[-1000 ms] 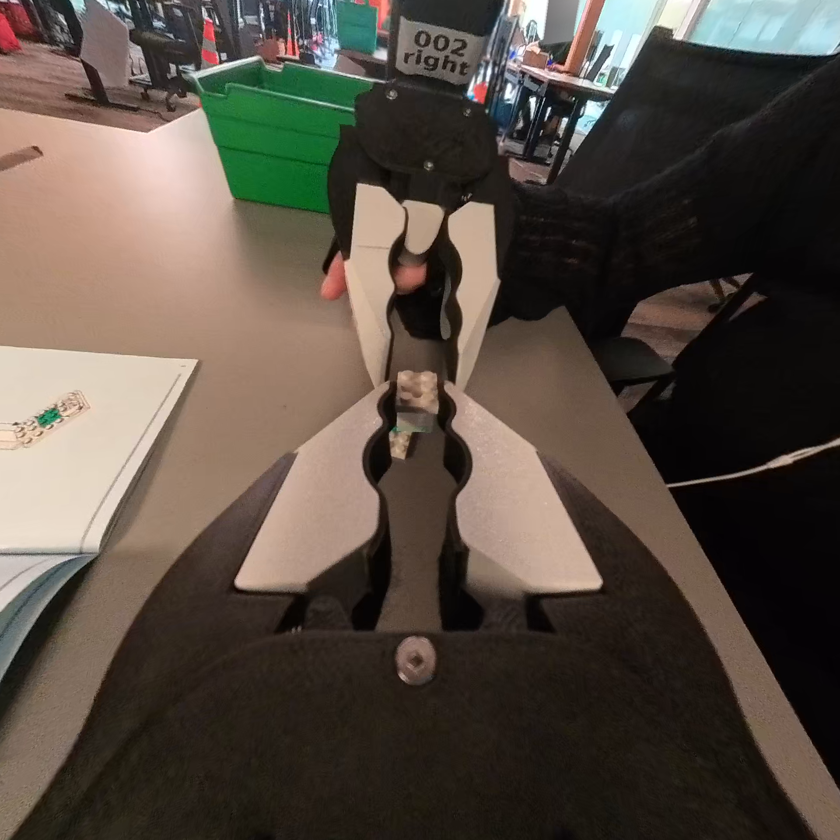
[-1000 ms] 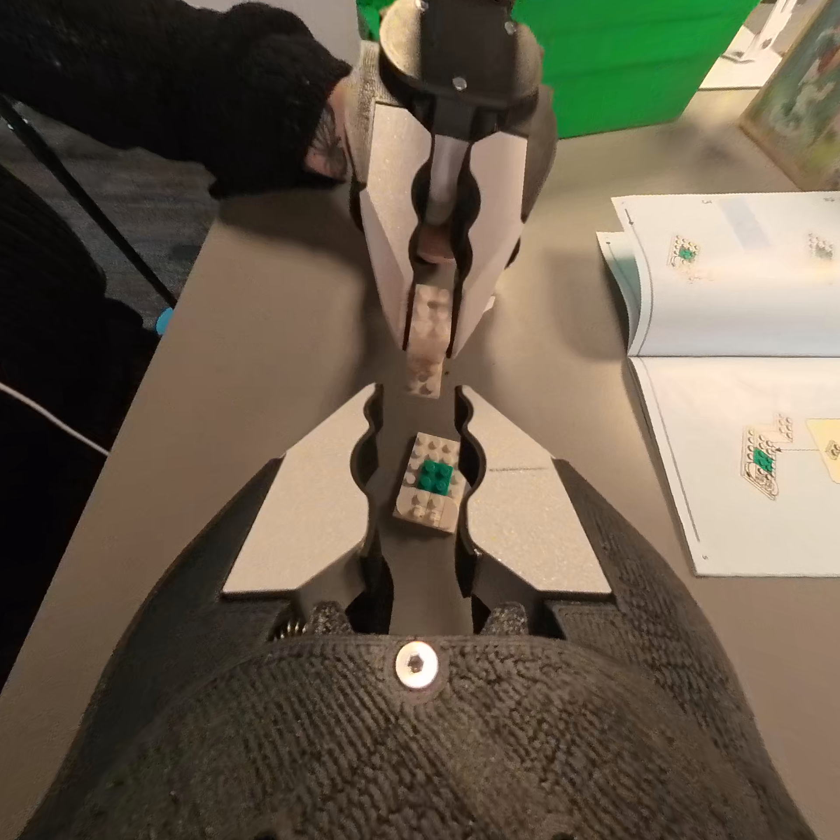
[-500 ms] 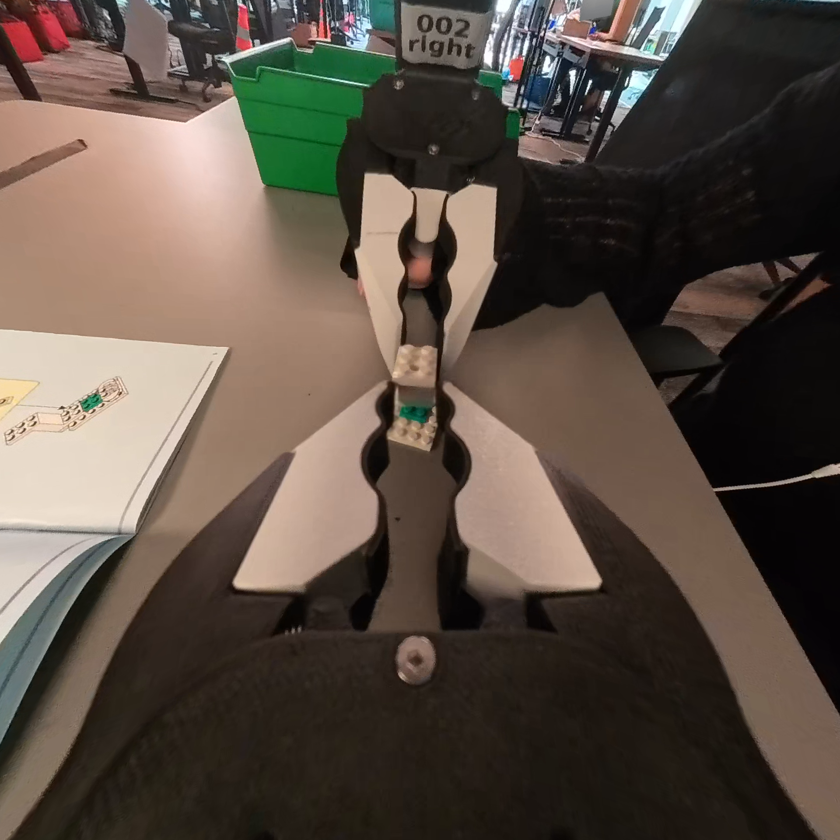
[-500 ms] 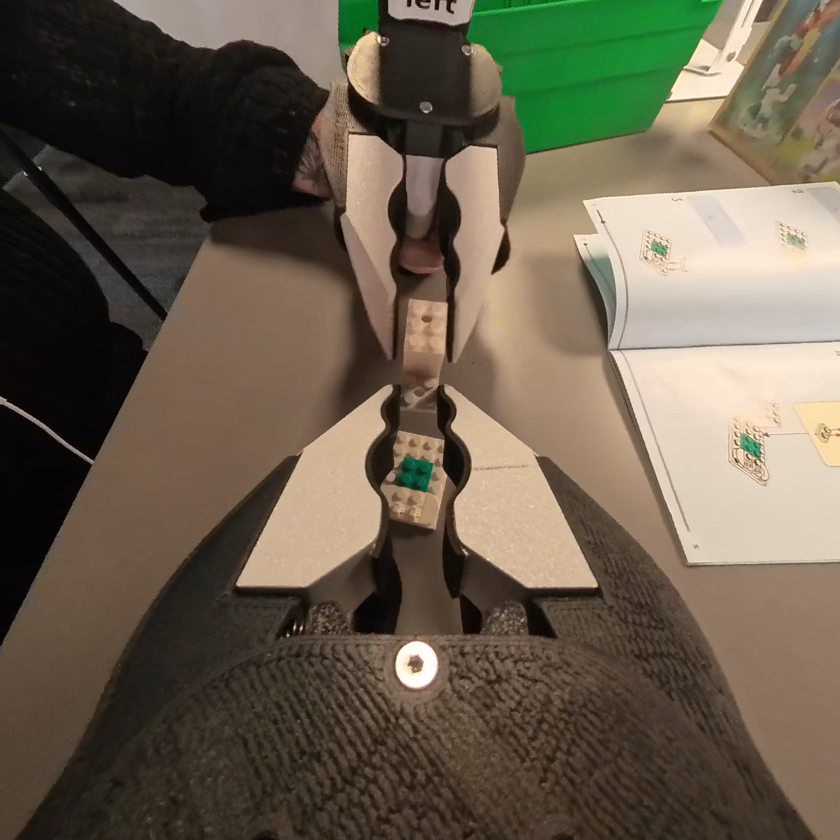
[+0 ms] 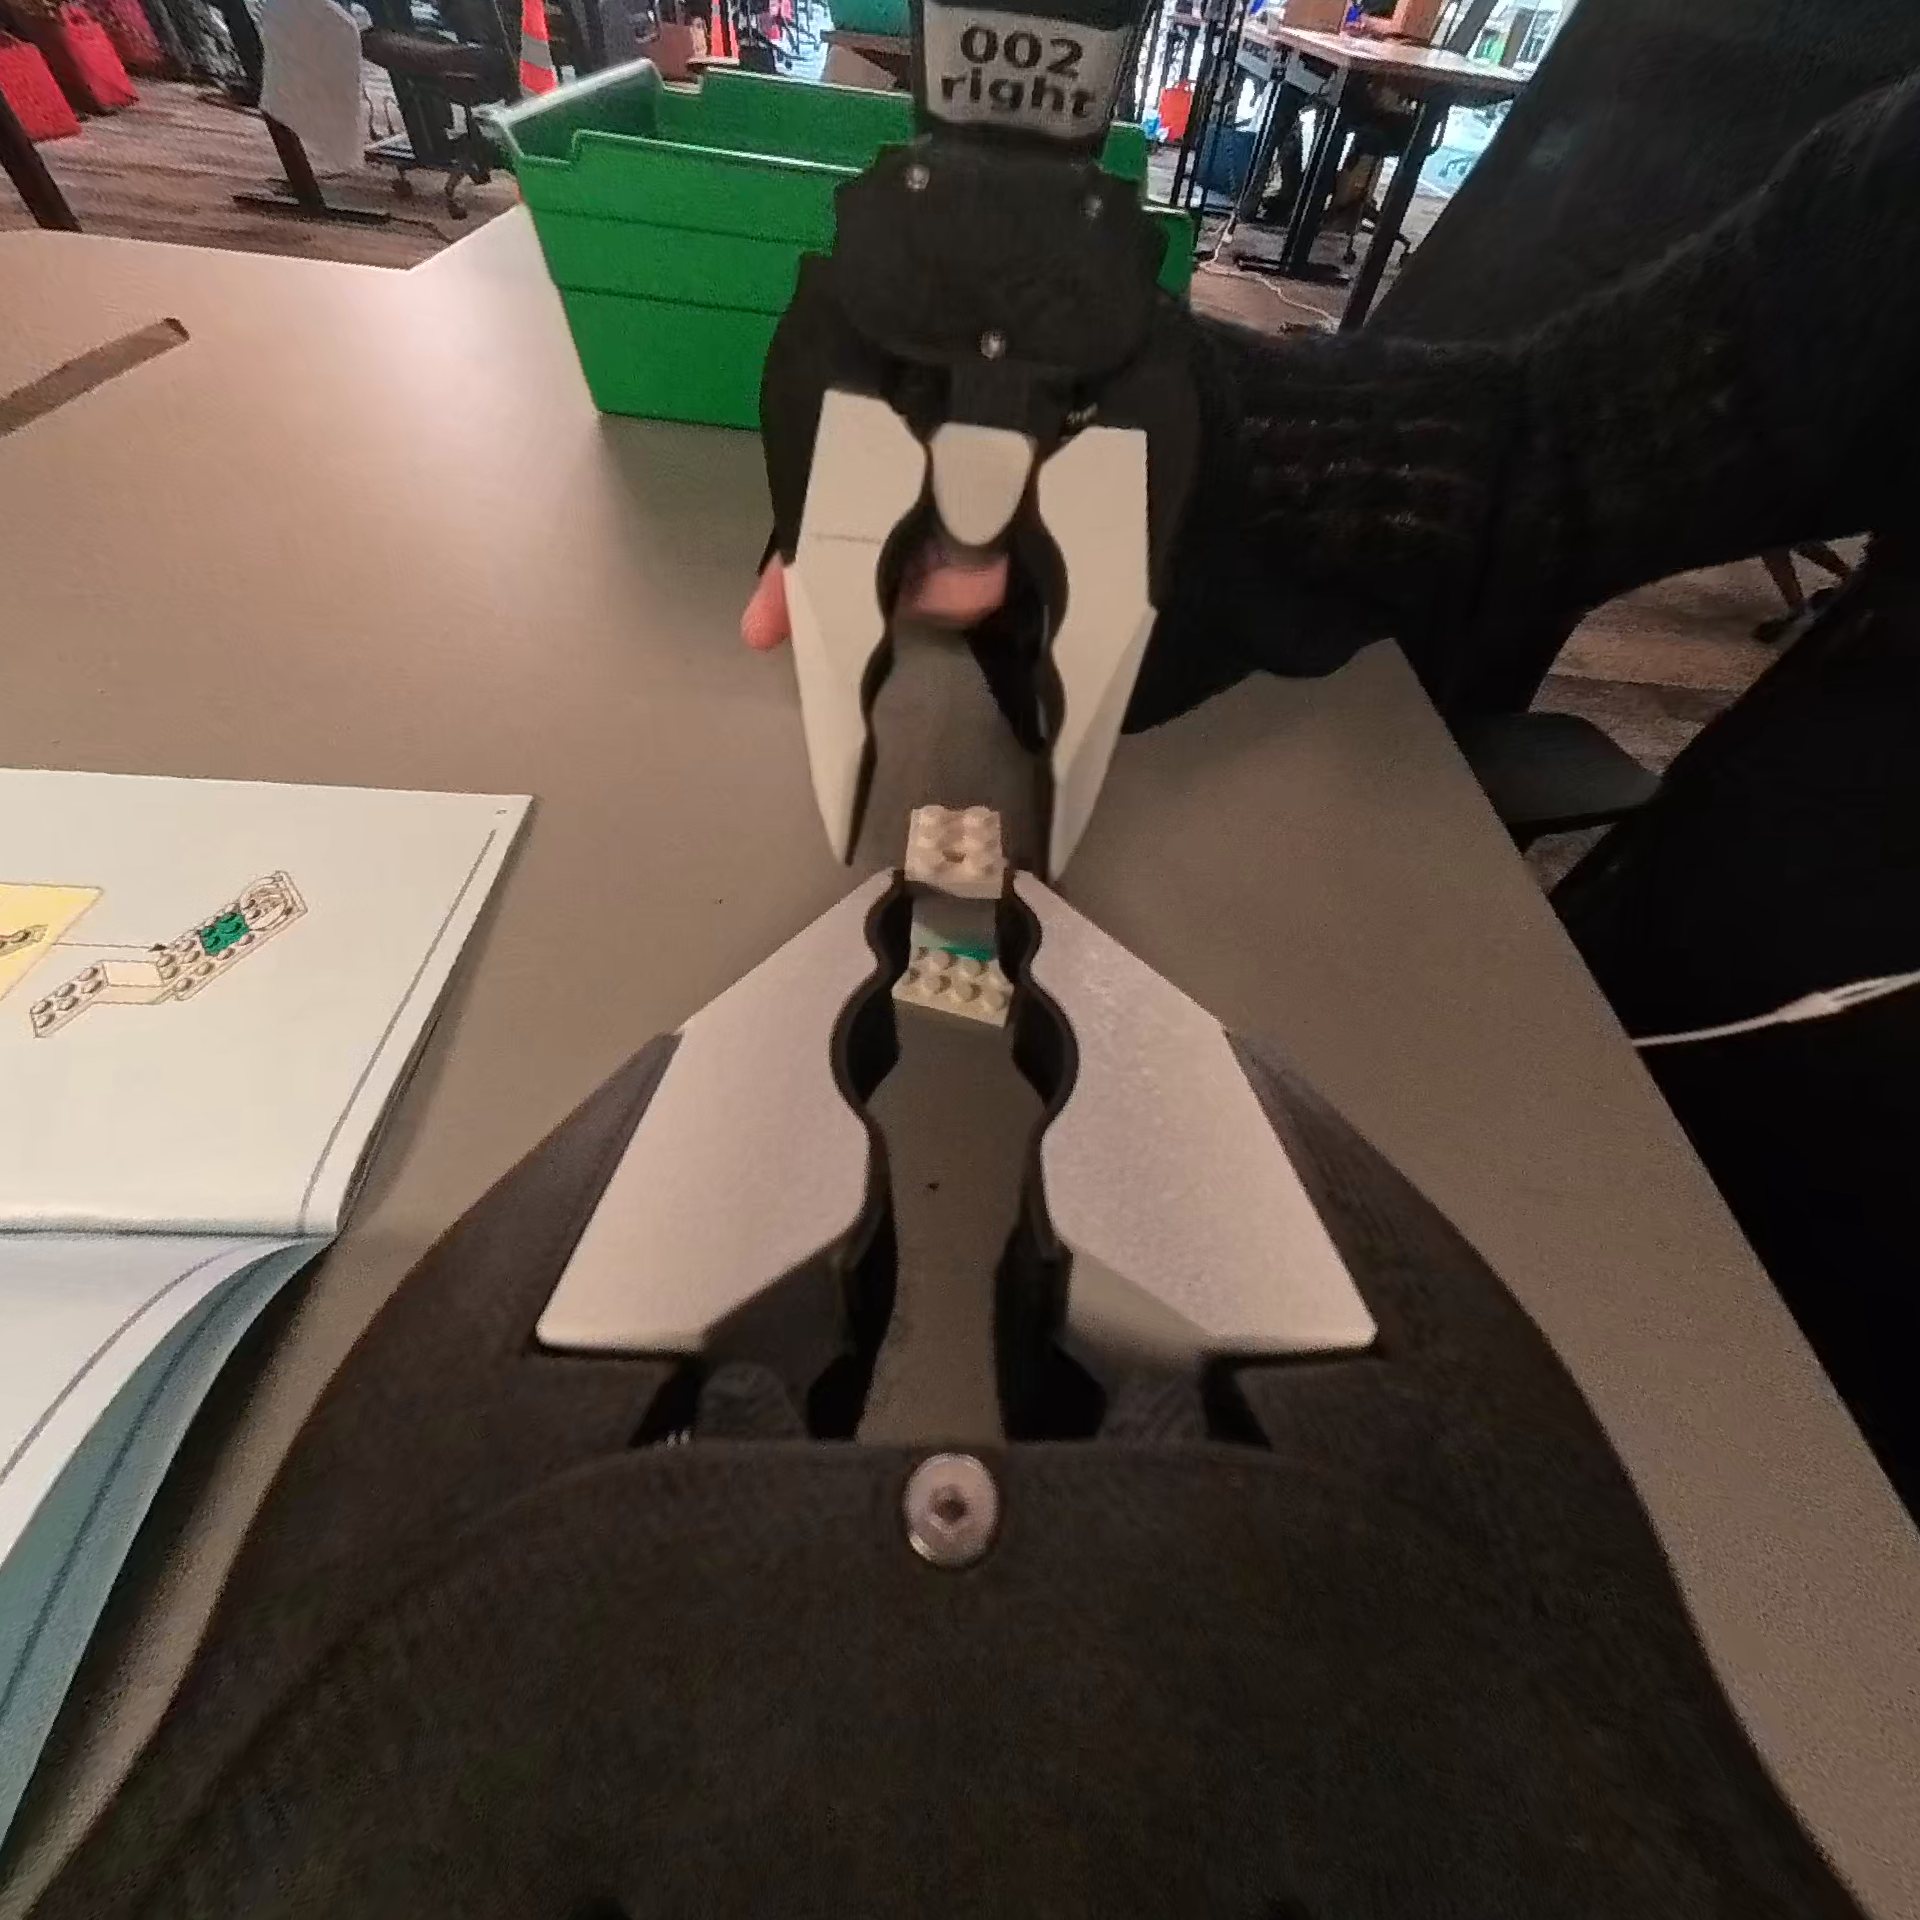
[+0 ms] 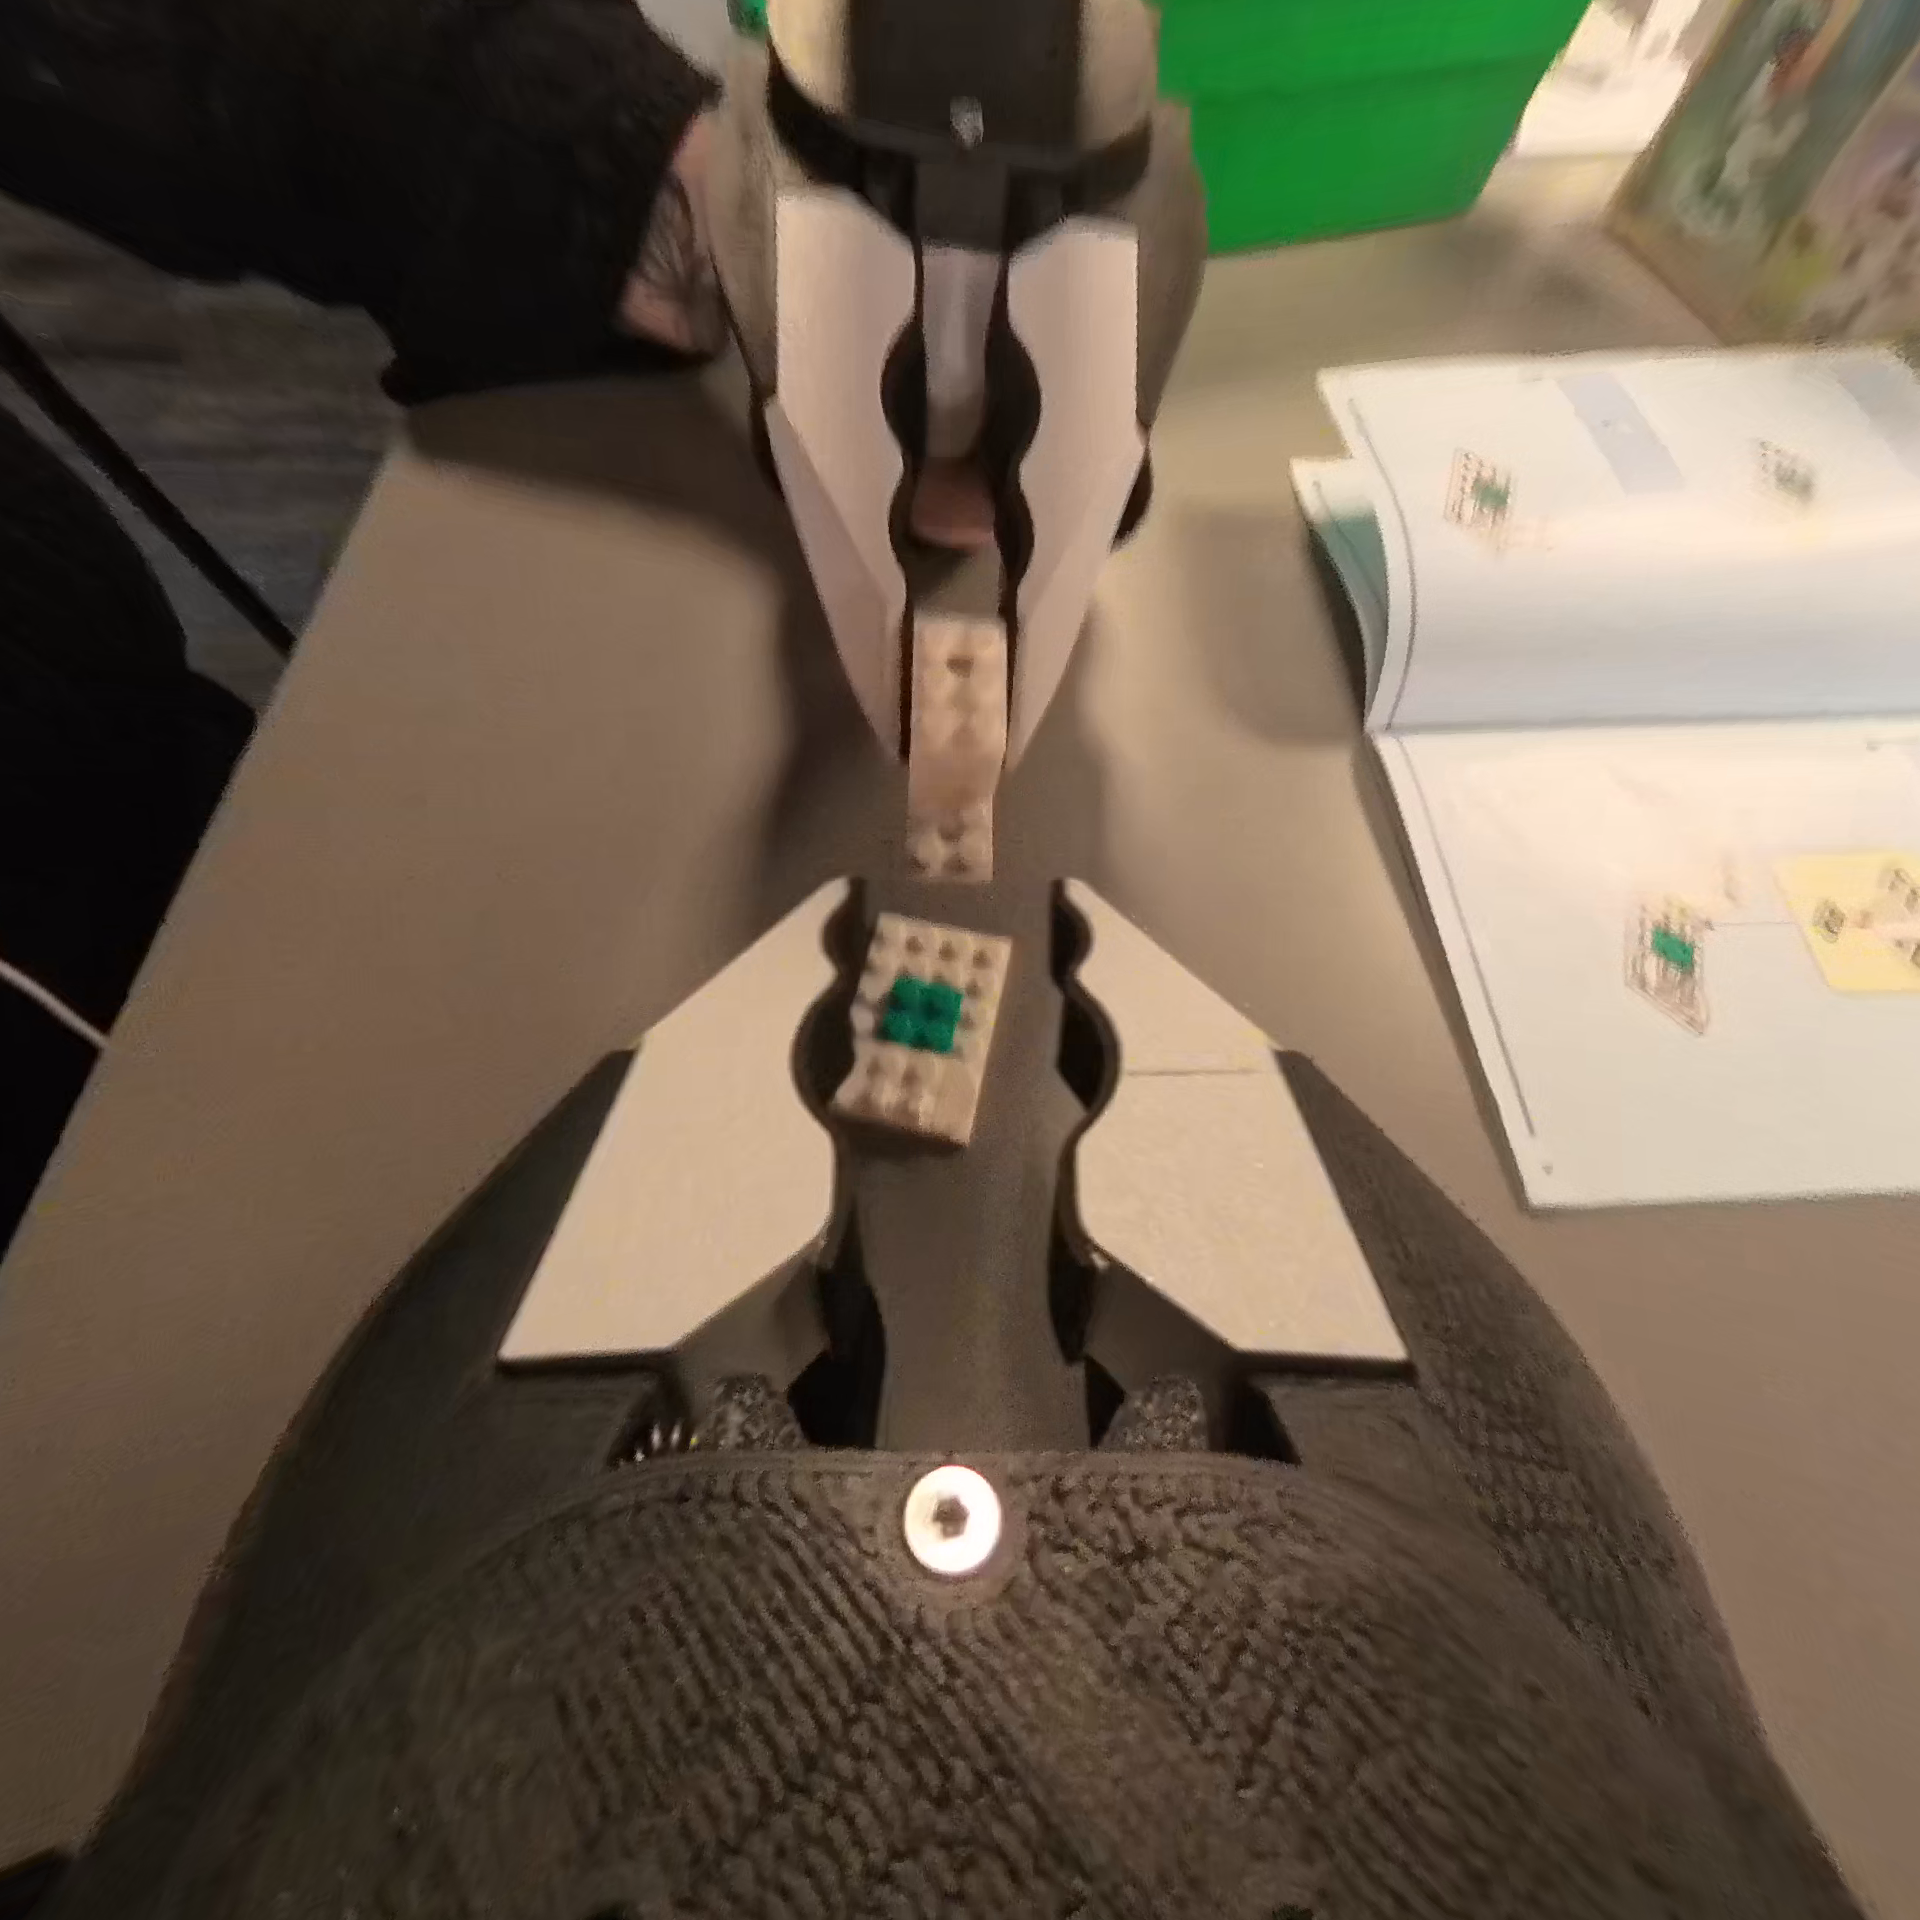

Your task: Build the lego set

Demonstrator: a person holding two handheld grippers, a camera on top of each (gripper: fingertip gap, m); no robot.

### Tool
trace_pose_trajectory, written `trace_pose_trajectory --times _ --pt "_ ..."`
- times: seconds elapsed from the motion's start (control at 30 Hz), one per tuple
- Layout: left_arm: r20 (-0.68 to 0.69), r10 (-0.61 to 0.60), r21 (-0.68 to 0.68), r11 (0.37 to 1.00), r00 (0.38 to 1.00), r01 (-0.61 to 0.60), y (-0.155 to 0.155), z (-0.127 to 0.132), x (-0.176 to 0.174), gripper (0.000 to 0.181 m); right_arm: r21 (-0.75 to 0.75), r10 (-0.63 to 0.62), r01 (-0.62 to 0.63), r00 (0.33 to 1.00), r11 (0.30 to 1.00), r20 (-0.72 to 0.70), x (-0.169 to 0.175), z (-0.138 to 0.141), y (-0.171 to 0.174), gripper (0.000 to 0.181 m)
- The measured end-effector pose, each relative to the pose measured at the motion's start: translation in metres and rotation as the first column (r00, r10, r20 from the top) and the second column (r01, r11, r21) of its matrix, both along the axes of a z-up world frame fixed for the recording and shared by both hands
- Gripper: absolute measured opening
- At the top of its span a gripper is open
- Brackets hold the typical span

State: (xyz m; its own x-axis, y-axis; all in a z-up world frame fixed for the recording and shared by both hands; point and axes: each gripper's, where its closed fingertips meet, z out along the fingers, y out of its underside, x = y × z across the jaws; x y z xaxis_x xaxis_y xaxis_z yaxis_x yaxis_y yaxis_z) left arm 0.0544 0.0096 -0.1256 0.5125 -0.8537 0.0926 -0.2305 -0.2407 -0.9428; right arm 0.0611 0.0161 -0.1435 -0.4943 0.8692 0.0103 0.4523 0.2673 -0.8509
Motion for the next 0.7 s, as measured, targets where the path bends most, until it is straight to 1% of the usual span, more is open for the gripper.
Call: trace_pose_trajectory --times 0.03,0.07,0.2,0.33,0.4,0.53,0.7 --pt "0.008 0.001 -0.007 1.000 1.000 -0.001 0.000 0.000 -0.001 0.015 0.002 -0.002 0.002 0.999 1.000 0.052 0.005 -0.006 0.002 0.046" --pt "0.010 0.003 -0.016 1.000 1.000 -0.003 0.001 0.000 -0.002 0.015 0.000 0.000 0.000 0.996 1.000 0.089 0.009 -0.012 0.002 0.050" --pt "-0.031 0.009 -0.056 0.998 0.999 -0.011 0.001 -0.008 -0.007 0.015 0.062 0.001 -0.011 0.986 0.998 0.169 0.016 -0.029 0.003 0.046" --pt "-0.100 0.027 -0.089 0.995 0.995 -0.036 0.001 -0.019 -0.014 0.015 0.107 0.000 -0.023 0.977 0.994 0.211 0.018 -0.036 0.000 0.043" --pt "-0.139 0.028 -0.102 0.994 0.990 -0.042 0.001 -0.025 -0.017 0.015 0.115 0.007 -0.032 0.977 0.993 0.213 0.018 -0.036 -0.002 0.032" --pt "-0.186 0.020 -0.123 0.991 0.982 -0.044 -0.001 -0.032 -0.020 0.015 0.163 0.002 -0.033 0.983 0.986 0.185 0.016 -0.034 0.001 0.030" --pt "-0.252 0.029 -0.139 0.988 0.967 -0.066 -0.001 -0.042 -0.024 0.015 0.204 -0.013 -0.004 0.997 0.979 0.080 0.008 -0.025 0.009 0.031"
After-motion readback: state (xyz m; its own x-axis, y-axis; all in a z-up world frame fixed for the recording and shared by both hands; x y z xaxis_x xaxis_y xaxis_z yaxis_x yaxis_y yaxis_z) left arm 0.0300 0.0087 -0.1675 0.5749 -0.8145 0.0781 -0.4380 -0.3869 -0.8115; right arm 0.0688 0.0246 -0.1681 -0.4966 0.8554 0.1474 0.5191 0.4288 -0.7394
